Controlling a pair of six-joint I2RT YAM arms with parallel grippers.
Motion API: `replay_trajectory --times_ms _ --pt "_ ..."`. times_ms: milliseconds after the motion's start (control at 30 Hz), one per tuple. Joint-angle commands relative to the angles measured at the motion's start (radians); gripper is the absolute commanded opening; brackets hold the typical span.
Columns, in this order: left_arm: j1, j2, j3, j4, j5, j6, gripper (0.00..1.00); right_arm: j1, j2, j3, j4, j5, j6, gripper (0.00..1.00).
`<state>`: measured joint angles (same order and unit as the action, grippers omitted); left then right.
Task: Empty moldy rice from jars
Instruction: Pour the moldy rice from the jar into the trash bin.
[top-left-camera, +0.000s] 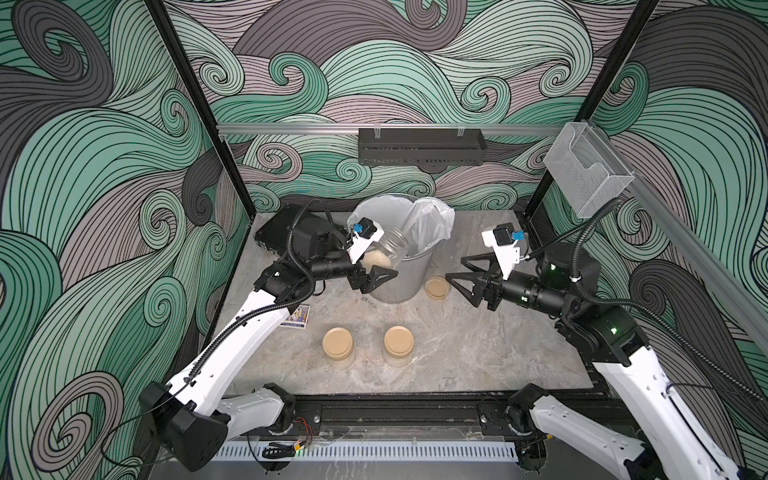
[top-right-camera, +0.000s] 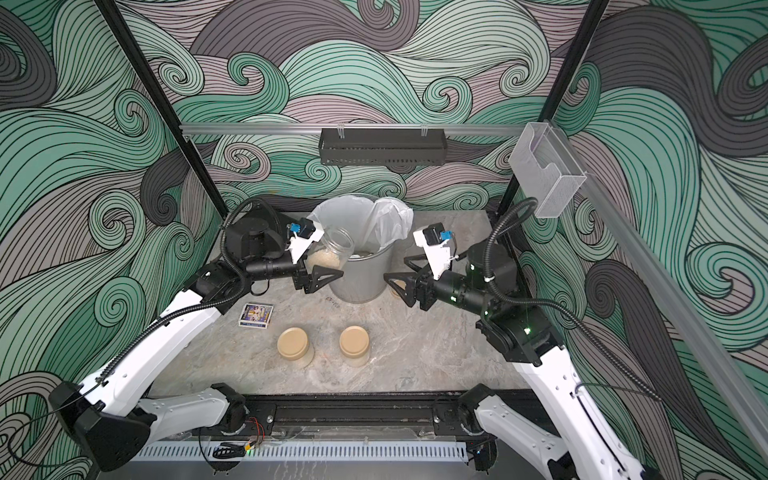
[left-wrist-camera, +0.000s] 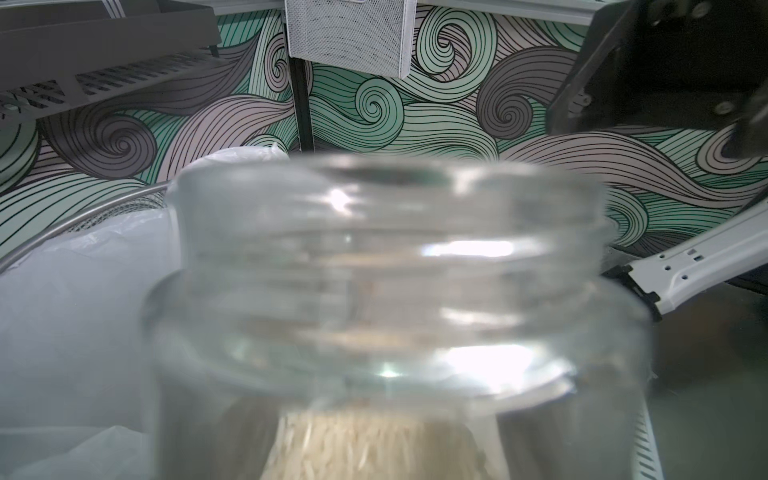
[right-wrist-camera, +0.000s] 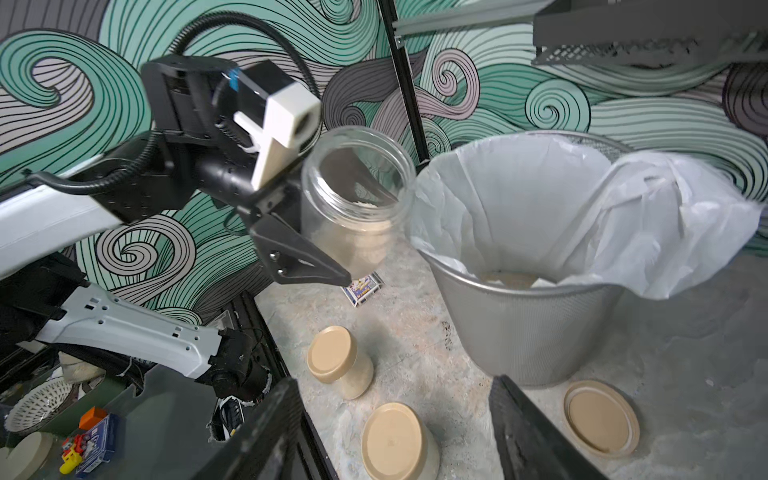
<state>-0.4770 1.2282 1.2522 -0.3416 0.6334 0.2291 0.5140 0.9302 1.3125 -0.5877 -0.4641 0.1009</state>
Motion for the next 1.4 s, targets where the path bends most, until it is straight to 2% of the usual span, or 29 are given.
replay_trajectory --times_ms 0,200,267,367,500,633,767,933,1367 --pt "0.033 0.084 0.098 0.117 0.063 0.066 0.3 -0.027 0.102 0.105 0.006 -0.095 -0.143 0.7" --pt "0.106 0.304 0.311 0.094 0.146 0.089 0.3 -0.094 0.383 0.376 0.005 -0.29 -0.223 0.65" --pt "0.122 0.346 0.37 0.069 0.162 0.099 0.3 -0.108 0.473 0.472 -0.022 -0.331 -0.229 0.61" --pt "0.151 0.402 0.438 0.042 0.189 0.107 0.3 -0.115 0.585 0.632 -0.1 -0.379 -0.26 0.6" --pt "0.18 0.436 0.445 0.156 0.244 0.044 0.3 -0.127 0.689 0.747 -0.112 -0.424 -0.244 0.6" --pt "0.187 0.447 0.441 0.171 0.261 0.062 0.31 -0.14 0.789 0.835 -0.114 -0.484 -0.225 0.61" --pt "0.187 0.446 0.452 0.081 0.272 0.106 0.31 -0.141 0.856 0.874 -0.115 -0.538 -0.211 0.61" --pt "0.183 0.452 0.446 0.062 0.3 0.114 0.31 -0.139 0.893 0.881 -0.13 -0.541 -0.221 0.61" --pt "0.154 0.519 0.515 -0.109 0.323 0.191 0.31 -0.099 0.918 0.836 -0.237 -0.482 -0.38 0.61"
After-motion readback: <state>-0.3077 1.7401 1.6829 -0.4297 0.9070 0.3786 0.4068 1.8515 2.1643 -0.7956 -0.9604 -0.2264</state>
